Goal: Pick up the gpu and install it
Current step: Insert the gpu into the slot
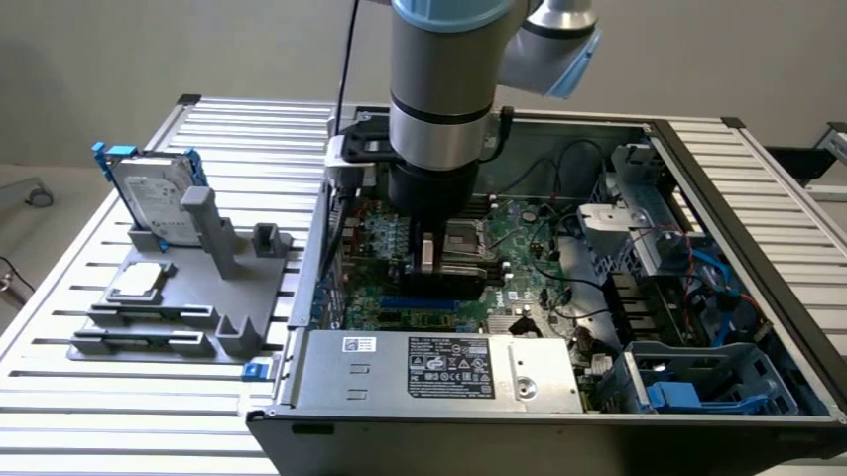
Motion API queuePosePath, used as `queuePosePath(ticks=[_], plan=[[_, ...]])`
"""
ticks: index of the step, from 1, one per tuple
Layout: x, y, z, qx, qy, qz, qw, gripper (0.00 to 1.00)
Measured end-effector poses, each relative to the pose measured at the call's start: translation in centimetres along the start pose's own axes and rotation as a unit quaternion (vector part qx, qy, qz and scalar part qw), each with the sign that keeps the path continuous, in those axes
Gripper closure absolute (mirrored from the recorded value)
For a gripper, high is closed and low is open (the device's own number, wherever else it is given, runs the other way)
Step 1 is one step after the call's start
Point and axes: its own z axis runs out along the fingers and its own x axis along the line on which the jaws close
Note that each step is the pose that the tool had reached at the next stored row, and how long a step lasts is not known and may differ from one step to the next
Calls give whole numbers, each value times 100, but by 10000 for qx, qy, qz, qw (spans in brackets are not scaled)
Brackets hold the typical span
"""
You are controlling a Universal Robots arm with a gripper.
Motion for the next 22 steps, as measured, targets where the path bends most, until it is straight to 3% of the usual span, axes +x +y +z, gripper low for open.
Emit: queuePosePath(ticks=[8,22], plan=[[2,16,65,0,1,-2,10000,74],[3,17,91,-5,5,-148,9999,74]])
